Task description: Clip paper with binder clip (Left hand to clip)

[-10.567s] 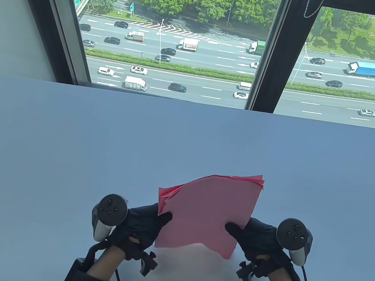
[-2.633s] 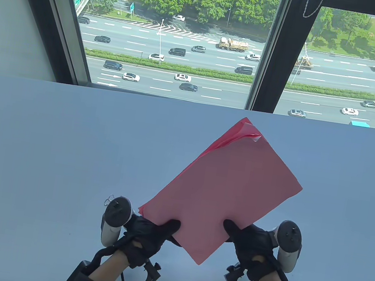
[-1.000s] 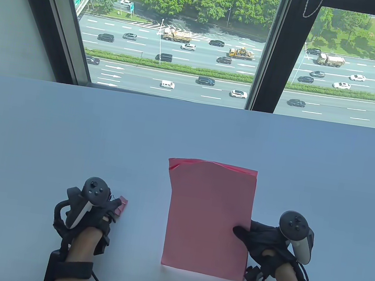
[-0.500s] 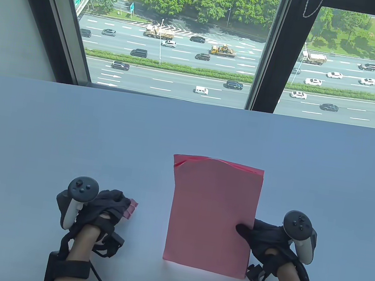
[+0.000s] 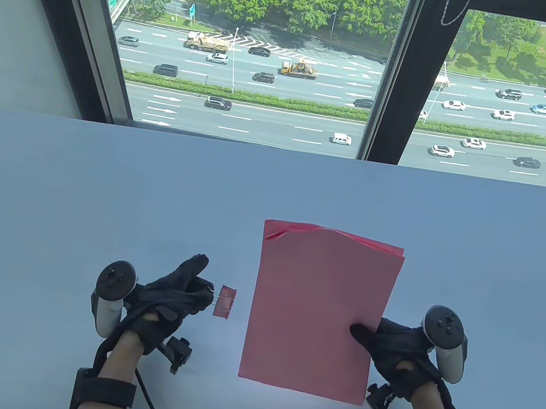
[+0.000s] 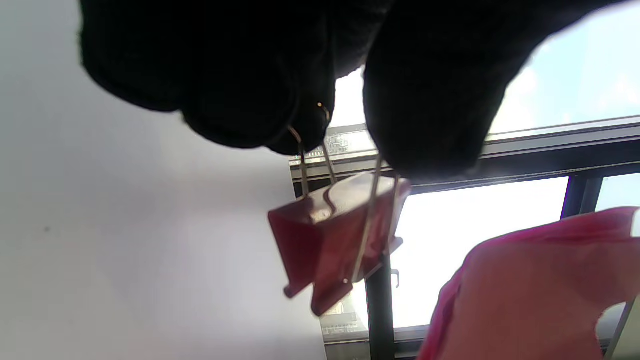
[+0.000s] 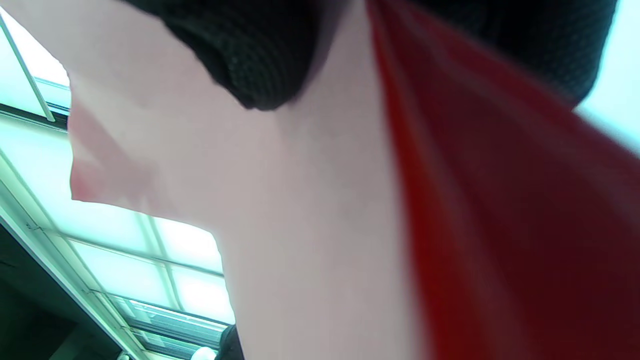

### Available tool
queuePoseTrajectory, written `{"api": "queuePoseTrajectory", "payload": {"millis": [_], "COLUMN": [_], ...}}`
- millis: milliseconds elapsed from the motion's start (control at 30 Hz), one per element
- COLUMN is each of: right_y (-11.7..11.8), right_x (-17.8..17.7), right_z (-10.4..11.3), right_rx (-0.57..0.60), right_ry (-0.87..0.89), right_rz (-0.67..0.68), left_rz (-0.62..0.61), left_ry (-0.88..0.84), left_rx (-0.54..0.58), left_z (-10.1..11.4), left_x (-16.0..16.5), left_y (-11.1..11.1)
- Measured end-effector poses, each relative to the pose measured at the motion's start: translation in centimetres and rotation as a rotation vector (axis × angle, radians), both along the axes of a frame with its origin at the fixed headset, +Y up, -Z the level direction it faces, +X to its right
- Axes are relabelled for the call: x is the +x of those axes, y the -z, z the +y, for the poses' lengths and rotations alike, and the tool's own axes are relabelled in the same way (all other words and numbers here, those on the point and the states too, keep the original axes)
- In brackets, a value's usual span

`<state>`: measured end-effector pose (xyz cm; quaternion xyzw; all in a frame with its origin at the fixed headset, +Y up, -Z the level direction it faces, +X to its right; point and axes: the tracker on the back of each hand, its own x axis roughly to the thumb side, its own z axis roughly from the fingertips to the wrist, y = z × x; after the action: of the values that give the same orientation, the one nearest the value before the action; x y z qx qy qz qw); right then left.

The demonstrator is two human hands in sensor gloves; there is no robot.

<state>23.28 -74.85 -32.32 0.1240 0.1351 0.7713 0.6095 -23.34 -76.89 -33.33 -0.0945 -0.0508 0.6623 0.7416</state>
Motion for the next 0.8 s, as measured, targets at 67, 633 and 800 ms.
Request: {"api": "queuePoseTrajectory", "payload": {"millis": [67, 633, 800], "right_y": [0.0, 0.0, -0.2], "right_x": [-0.1, -0.1, -0.5], "right_z": [0.0, -0.1, 0.1], "right_rx": [-0.006, -0.014, 0.007], "right_ry": [0.020, -0.022, -0.074], "right_rz": [0.015, 0.015, 0.017], "left_rz": [-0.057, -0.191, -0.128], "left_ry": [-0.055, -0.184, -0.043], "left_rx": [-0.006, 0.013, 0.043], "left_z": [-0.3, -0.3, 0.1], "left_x": [0.4, 2.5, 2.3], "left_y": [0.1, 0.0, -0.1]}}
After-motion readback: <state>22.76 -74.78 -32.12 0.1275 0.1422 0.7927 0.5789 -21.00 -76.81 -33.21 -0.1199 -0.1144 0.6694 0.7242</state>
